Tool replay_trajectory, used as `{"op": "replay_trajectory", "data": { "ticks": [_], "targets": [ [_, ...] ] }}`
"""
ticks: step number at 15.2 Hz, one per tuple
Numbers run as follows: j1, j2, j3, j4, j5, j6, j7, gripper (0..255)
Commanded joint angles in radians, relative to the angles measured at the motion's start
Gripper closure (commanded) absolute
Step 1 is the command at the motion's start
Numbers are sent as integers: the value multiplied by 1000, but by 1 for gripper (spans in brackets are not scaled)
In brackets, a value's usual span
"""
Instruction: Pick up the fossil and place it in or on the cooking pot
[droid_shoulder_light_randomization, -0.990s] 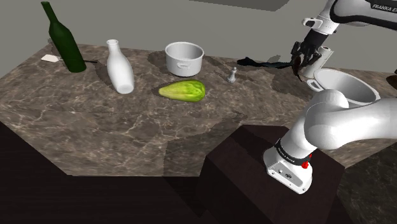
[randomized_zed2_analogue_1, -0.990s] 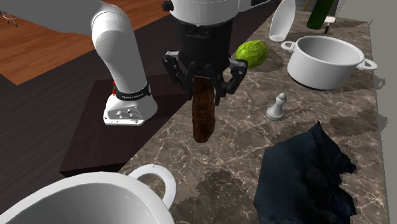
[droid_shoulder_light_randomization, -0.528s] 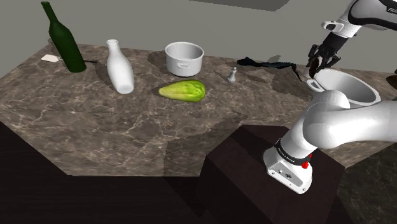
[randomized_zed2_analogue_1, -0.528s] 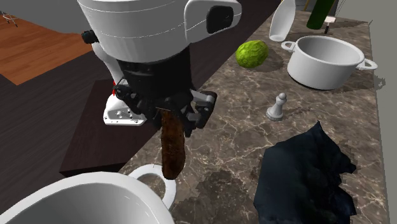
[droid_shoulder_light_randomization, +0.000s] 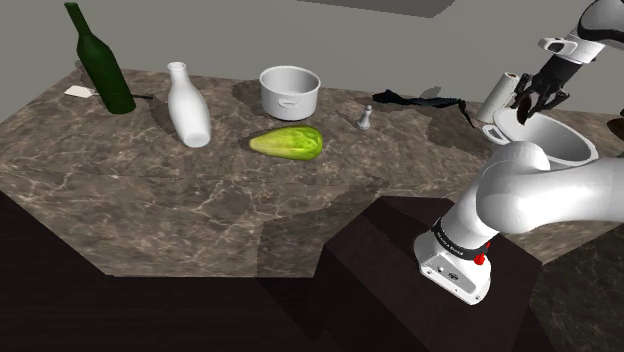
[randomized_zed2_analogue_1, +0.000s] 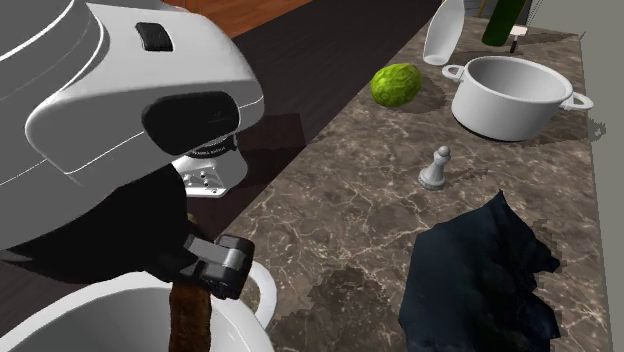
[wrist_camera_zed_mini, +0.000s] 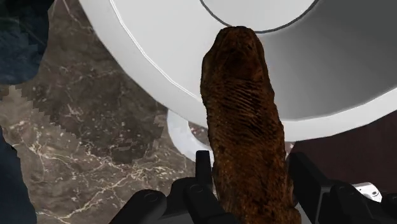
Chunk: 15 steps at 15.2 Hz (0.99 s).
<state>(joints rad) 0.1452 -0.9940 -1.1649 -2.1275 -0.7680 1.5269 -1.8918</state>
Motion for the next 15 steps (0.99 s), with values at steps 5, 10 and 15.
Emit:
{"op": "replay_trajectory", "data": {
  "ticks": [5, 10, 15],
  "targets": [
    [62, 17, -111, 188, -46, -45, -144, 255],
    [134, 22, -201, 344, -81, -78, -247, 255],
    [125, -1, -230, 294, -108, -33, -236, 255]
  ]
}}
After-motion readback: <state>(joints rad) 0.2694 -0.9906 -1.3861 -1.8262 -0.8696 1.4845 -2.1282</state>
